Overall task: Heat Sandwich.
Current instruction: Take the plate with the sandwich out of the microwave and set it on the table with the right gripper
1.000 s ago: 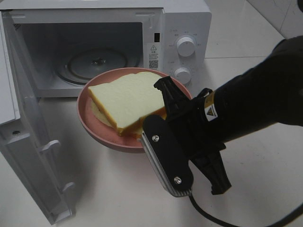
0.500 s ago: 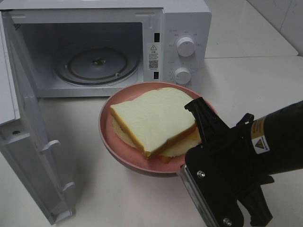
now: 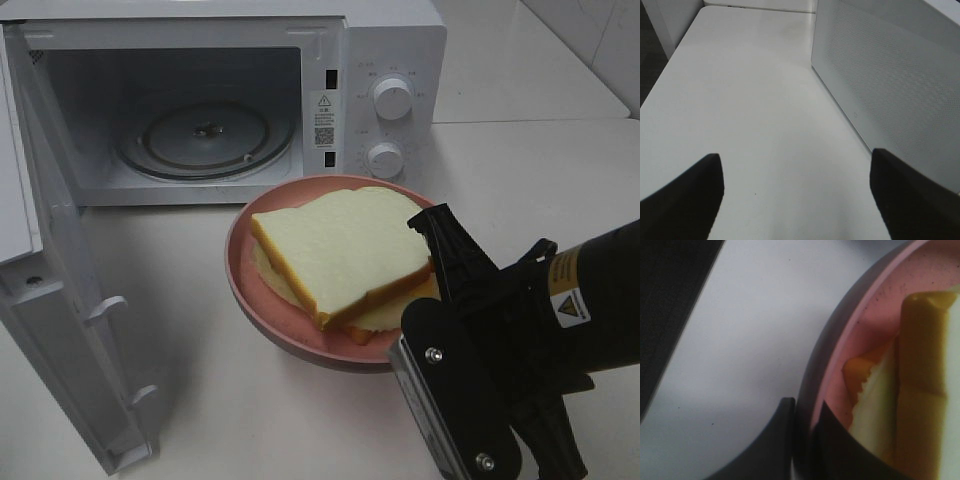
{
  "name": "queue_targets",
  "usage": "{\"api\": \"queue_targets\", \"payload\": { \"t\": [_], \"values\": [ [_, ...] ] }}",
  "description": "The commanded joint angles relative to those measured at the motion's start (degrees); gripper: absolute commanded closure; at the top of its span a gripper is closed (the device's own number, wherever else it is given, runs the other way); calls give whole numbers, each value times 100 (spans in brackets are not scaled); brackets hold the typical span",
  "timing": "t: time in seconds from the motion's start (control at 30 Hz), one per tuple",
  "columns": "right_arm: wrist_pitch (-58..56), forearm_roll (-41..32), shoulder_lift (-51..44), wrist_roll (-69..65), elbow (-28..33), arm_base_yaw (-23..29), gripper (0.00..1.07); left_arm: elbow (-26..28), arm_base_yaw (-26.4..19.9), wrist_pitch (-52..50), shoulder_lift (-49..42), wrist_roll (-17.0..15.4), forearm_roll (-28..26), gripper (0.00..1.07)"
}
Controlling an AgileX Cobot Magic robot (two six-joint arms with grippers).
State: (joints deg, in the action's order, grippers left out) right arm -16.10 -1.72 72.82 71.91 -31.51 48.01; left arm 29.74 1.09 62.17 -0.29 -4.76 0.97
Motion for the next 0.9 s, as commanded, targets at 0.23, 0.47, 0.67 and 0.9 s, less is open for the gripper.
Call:
{"api": "queue_targets", "payload": {
  "t": [0.23,0.47,0.67,0.9],
  "values": [
    [-52,355,-149,-1209,6,-6,107,-11,-29,-86,-97,6,40,30],
    [-138,693,-149,-1960,6,-6,107,-11,-29,-86,-97,6,40,30],
    [-361,1232,-149,-2968,6,-745,107,-11,-29,-86,-97,6,40,30],
    [-361,1524,-149,-3604,6,-1759,107,-11,-29,-86,-97,6,40,30]
  ]
}}
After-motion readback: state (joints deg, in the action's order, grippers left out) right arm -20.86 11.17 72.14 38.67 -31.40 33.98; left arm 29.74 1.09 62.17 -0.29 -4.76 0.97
